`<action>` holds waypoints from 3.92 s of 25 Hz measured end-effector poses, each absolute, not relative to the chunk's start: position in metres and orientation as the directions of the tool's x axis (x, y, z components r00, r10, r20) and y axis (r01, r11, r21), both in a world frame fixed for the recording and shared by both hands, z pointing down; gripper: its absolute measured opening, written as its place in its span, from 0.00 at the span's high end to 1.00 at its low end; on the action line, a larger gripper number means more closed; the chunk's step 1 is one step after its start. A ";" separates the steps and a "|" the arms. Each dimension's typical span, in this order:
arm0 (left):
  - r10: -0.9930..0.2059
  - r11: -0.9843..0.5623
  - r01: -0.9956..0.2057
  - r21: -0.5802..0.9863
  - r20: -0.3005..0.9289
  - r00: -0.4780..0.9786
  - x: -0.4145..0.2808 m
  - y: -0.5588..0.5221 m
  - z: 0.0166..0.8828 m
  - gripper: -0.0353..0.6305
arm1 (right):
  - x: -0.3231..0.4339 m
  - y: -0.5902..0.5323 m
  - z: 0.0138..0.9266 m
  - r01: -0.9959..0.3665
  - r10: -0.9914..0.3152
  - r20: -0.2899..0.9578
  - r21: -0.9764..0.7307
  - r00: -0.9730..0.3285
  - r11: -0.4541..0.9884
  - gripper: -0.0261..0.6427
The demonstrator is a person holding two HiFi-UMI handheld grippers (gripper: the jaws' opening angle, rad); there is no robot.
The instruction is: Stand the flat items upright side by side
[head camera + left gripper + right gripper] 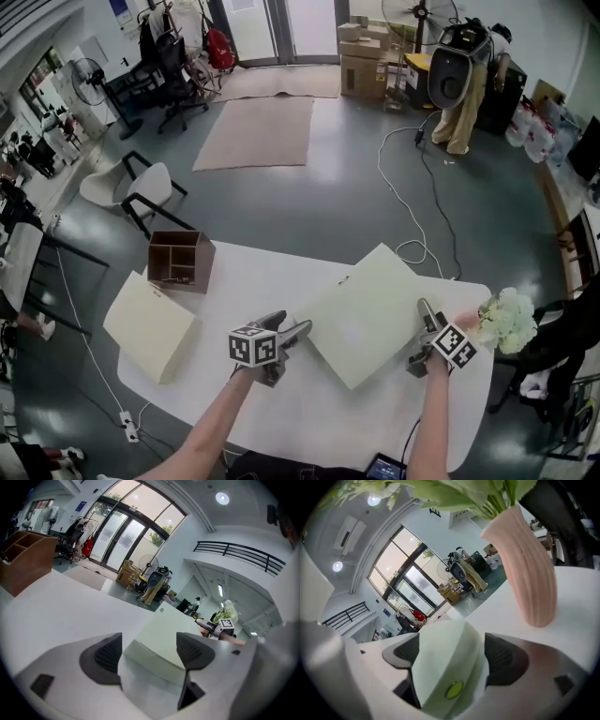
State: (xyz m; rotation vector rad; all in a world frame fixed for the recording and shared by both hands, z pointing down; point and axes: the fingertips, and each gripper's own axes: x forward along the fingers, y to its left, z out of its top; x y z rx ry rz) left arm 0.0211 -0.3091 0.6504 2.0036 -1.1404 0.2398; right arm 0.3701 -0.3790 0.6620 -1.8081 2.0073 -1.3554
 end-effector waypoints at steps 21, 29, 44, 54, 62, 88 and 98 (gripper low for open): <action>-0.494 -0.431 -0.727 0.534 0.535 0.686 0.029 -0.306 0.672 0.48 | 0.351 -0.369 0.652 -0.794 -0.850 0.459 -0.603 -0.260 -0.082 0.38; -0.436 -0.561 -0.669 0.487 0.513 0.739 0.022 -0.286 0.664 0.50 | 0.328 -0.346 0.591 -0.848 -0.898 0.355 -0.529 -0.259 0.035 0.40; -0.398 -0.711 -0.640 0.292 0.584 0.708 0.005 -0.247 0.657 0.53 | 0.223 -0.273 0.428 -0.911 -0.923 0.109 -0.235 -0.370 0.338 0.47; -0.418 -0.711 -0.660 0.242 0.610 0.673 -0.003 -0.228 0.664 0.51 | 0.183 -0.211 0.405 -0.918 -0.911 0.123 -0.110 -0.393 0.381 0.47; -0.573 -0.645 -0.714 0.274 0.445 0.688 -0.017 -0.228 0.614 0.51 | 0.162 -0.182 0.405 -0.909 -0.899 0.134 -0.071 -0.417 0.411 0.46; -0.550 -0.683 -0.685 0.255 0.437 0.711 -0.039 -0.215 0.602 0.53 | 0.144 -0.157 0.556 -0.639 -0.512 0.521 -0.086 -0.683 0.764 0.48; -0.588 -0.635 -0.719 0.284 0.427 0.687 -0.065 -0.187 0.599 0.55 | 0.152 -0.142 0.555 -0.888 -0.794 0.428 -0.048 -0.432 0.458 0.54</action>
